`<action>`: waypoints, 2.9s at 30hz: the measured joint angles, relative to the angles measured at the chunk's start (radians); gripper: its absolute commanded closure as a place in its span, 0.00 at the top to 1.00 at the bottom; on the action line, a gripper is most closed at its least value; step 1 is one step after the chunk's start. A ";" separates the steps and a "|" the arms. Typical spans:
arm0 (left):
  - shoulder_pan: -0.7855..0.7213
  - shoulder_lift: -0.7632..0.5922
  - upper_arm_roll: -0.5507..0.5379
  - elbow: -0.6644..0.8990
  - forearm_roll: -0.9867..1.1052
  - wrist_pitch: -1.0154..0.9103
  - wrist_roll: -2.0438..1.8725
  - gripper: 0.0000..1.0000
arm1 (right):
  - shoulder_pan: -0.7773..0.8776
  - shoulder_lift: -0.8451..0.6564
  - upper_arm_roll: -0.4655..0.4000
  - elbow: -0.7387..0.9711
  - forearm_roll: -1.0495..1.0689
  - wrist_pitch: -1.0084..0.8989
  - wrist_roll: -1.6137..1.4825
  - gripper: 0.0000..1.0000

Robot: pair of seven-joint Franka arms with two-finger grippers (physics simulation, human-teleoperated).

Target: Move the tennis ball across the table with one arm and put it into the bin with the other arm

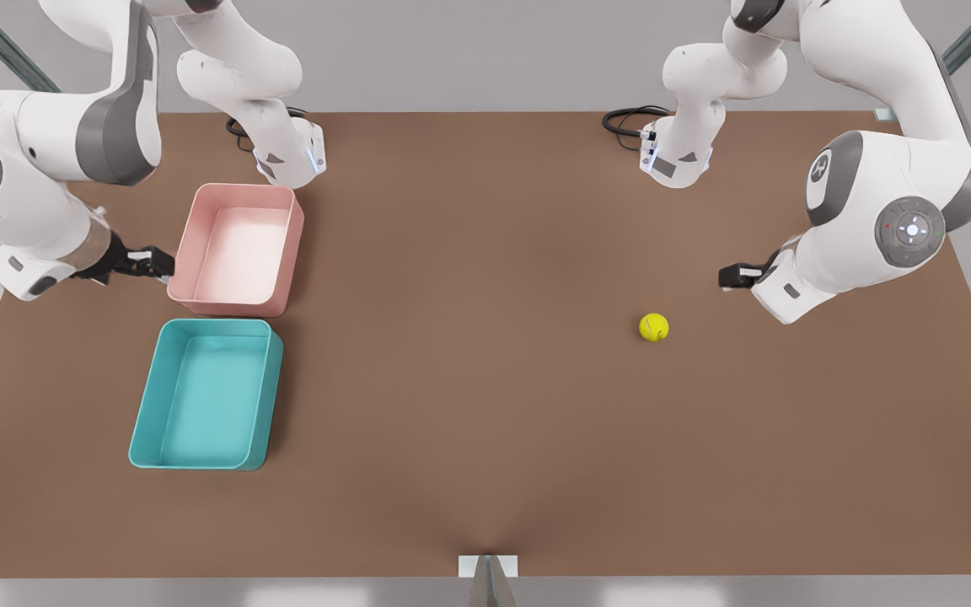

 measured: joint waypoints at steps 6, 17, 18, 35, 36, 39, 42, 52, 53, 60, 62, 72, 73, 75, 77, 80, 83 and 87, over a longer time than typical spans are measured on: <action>0.015 0.016 0.006 -0.279 0.001 0.171 0.033 0.21 | 0.024 0.085 0.000 0.013 0.016 0.024 0.041 1.00; 0.045 0.072 0.037 -0.683 0.182 0.631 0.622 0.21 | 0.013 0.128 -0.006 0.000 0.048 0.066 0.084 1.00; 0.042 0.069 0.035 -0.723 0.195 0.655 0.682 0.21 | 0.013 0.130 -0.006 0.001 0.049 0.068 0.086 1.00; 0.043 0.012 0.029 -1.067 0.223 1.100 1.374 0.21 | 0.013 0.141 -0.006 0.003 0.058 0.074 0.114 1.00; 0.044 0.013 0.029 -1.069 0.223 1.100 1.388 0.21 | 0.013 0.141 -0.006 0.002 0.059 0.074 0.114 1.00; 0.035 0.021 0.029 -1.073 0.226 1.105 1.412 0.21 | 0.011 0.144 -0.006 0.002 0.062 0.074 0.117 1.00; 0.030 0.031 0.029 -1.074 0.235 1.111 1.392 0.21 | 0.011 0.150 -0.007 0.030 0.051 0.071 0.117 1.00; 0.028 0.048 0.029 -1.067 0.246 1.168 1.319 0.21 | 0.040 0.205 -0.006 0.132 0.006 0.053 0.113 1.00; 0.025 0.051 0.029 -1.067 0.246 1.176 1.314 0.21 | 0.038 0.205 -0.007 0.133 0.007 0.052 0.112 1.00; 0.022 0.072 0.030 -1.059 0.248 1.225 1.284 0.21 | 0.037 0.205 -0.008 0.139 0.009 0.050 0.110 1.00; 0.015 0.074 0.030 -1.060 0.249 1.230 1.277 0.21 | 0.037 0.206 -0.008 0.139 0.009 0.050 0.110 1.00; 0.005 0.076 0.030 -1.049 0.300 1.235 1.268 0.21 | 0.037 0.206 -0.008 0.141 0.006 0.049 0.108 1.00; -0.009 0.077 0.030 -1.049 0.300 1.236 1.264 0.21 | 0.037 0.206 -0.008 0.141 0.006 0.049 0.108 1.00; -0.035 0.082 0.030 -1.045 0.296 1.236 1.256 0.21 | 0.037 0.206 -0.008 0.141 0.006 0.049 0.108 1.00; -0.104 0.102 0.030 -1.019 0.288 1.236 1.234 0.21 | 0.038 0.207 -0.008 0.141 0.006 0.049 0.107 1.00; -0.298 0.097 0.030 -0.905 0.145 1.196 1.168 0.21 | 0.039 0.207 -0.007 0.141 0.006 0.049 0.107 1.00; -0.354 0.087 0.029 -0.833 -0.013 1.122 1.091 0.21 | 0.039 0.207 -0.008 0.141 0.007 0.049 0.107 1.00; -0.133 0.027 0.030 -0.401 -0.014 0.819 0.962 0.59 | 0.041 0.241 -0.003 0.141 0.024 0.049 0.107 1.00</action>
